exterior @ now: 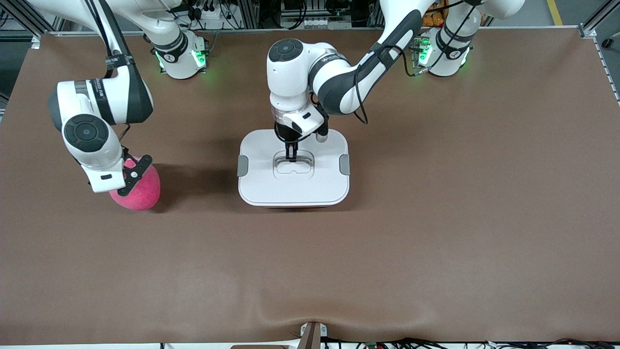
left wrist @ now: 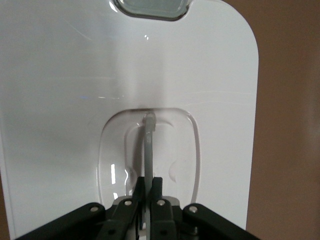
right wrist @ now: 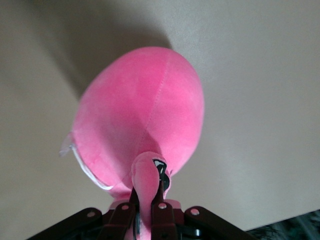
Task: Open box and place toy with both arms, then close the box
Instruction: 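Reach the right gripper down and grasp the pink plush toy, then lift the lid with the left gripper while the right gripper lifts the toy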
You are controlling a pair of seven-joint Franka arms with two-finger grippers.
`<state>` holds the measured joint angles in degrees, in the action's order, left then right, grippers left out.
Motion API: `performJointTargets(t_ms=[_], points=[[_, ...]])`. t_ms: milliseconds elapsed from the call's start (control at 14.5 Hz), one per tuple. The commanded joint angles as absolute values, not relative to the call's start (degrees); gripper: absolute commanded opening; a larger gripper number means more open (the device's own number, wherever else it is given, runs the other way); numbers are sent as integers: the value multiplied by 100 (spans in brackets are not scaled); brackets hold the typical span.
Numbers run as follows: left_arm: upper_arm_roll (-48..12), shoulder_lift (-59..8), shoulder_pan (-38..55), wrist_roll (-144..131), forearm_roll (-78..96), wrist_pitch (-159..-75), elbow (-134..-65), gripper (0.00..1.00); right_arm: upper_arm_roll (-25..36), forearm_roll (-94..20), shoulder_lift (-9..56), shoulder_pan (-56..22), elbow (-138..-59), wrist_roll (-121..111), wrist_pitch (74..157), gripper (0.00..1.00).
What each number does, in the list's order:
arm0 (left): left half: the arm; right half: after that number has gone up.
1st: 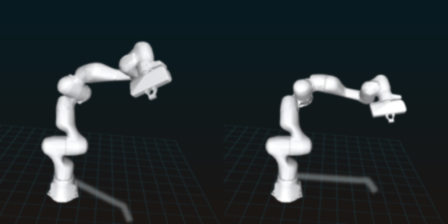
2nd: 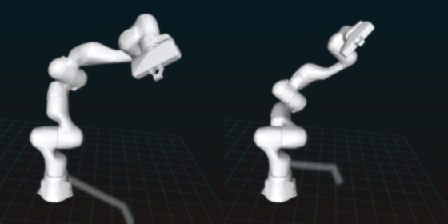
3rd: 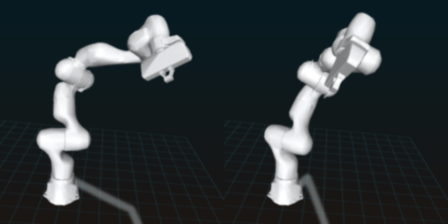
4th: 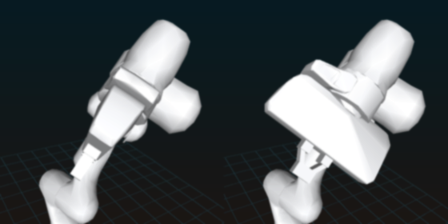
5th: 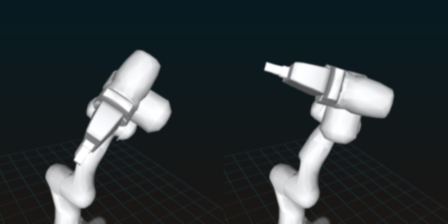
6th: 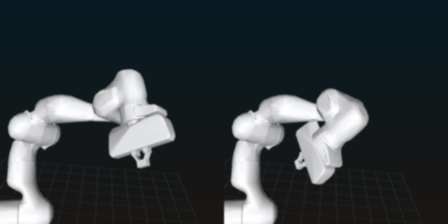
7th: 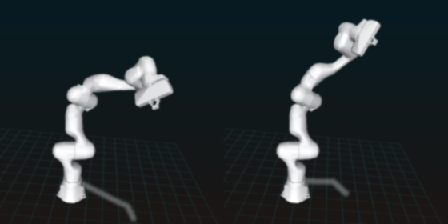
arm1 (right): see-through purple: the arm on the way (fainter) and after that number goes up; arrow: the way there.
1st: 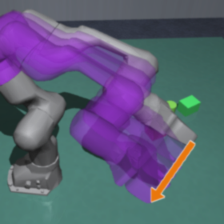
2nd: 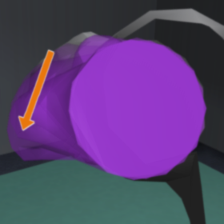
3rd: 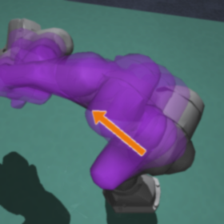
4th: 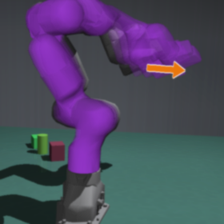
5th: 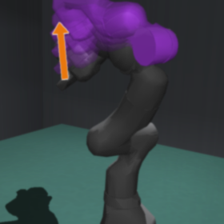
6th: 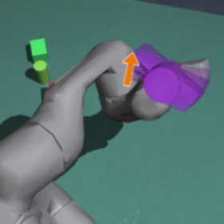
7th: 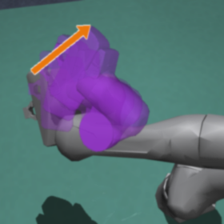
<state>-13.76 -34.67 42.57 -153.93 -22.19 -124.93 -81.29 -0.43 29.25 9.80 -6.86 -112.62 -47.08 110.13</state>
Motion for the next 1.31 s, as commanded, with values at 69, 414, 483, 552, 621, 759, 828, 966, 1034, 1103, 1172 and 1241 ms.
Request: performJointTargets(t_ms=[69, 414, 483, 552, 621, 759, 828, 966, 1034, 1103, 1172, 1241], points=[[-1345, -3200, 4219, -15153, -2338, -12367, -8174, 0, -26, 3506, 905, -992, -11092, -4957, 10793, 0], [-1415, -2918, 3789, -14231, -2145, -12016, -8227, 0, -35, 3560, 923, -1187, -10127, -4282, 9679, 0], [-1424, -2857, 3658, -14003, -2023, -11954, -8244, 0, -35, 3499, 914, -1195, -9995, -4193, 9607, 0], [-1424, -2830, 3569, -13740, -1900, -11901, -8253, 0, -44, 3446, 923, -1204, -9863, -4140, 9563, 0], [-1424, -2787, 3473, -13598, -1811, -11831, -8244, 0, -44, 3263, 923, -1230, -9757, -4070, 9536, 0], [-1450, -2664, 3183, -13326, -1749, -11691, -8340, 0, -35, 2587, 923, -1327, -9572, -3694, 9484, 0], [-1450, -2506, 2982, -13046, -1549, -11611, -8489, 0, -44, 2245, 932, -1388, -9406, -3404, 9318, 0], [-1450, -2024, 2490, -12501, -1091, -11610, -9137, 0, -35, 1690, 1080, -1729, -9020, -2807, 8992, 0], [-1459, -1804, 2331, -12333, -1072, -11654, -9402, 0, -35, 1635, 1194, -1975, -8878, -2482, 8939, 0], [-1459, -1697, 2155, -12296, -1055, -11706, -9543, 0, -35, 1617, 1274, -2204, -8790, -2139, 8930, 0], [-1459, -1688, 2040, -12296, -1029, -11777, -9615, 0, -35, 1582, 1335, -2415, -8702, -1788, 8930, 0], [-1459, -1688, 1900, -12287, -1028, -11803, -9685, 0, -35, 1478, 1397, -2608, -8623, -1454, 8930, 0]])
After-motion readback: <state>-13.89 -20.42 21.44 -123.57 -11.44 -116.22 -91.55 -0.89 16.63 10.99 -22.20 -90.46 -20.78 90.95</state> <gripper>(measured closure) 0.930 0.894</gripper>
